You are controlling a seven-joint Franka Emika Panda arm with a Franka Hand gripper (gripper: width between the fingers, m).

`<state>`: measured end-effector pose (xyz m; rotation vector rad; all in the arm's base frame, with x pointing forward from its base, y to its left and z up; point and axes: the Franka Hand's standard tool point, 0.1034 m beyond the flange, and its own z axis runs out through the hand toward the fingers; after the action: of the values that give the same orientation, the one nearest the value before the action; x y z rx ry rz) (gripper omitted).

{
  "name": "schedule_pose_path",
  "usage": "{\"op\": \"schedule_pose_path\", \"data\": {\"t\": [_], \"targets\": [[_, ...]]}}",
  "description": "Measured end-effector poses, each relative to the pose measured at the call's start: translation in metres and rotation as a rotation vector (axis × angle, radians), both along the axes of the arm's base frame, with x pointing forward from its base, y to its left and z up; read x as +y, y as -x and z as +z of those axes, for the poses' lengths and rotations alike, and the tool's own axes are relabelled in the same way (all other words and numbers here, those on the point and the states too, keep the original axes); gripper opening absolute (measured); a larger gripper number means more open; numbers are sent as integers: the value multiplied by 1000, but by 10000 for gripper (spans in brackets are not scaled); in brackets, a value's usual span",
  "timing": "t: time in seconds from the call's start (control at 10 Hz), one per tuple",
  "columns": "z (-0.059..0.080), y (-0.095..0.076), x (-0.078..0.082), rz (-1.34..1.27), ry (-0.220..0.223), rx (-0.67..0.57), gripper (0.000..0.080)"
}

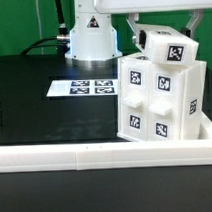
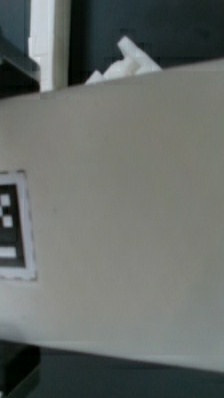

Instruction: Assemble cabinet

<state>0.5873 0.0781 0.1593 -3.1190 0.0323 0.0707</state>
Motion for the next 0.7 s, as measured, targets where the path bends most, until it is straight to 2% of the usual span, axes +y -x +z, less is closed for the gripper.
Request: {"op": "schedule_pose_path", "data": {"t": [0.7], "targets": [[0,0,10,-573,-2,-37,560]]}}
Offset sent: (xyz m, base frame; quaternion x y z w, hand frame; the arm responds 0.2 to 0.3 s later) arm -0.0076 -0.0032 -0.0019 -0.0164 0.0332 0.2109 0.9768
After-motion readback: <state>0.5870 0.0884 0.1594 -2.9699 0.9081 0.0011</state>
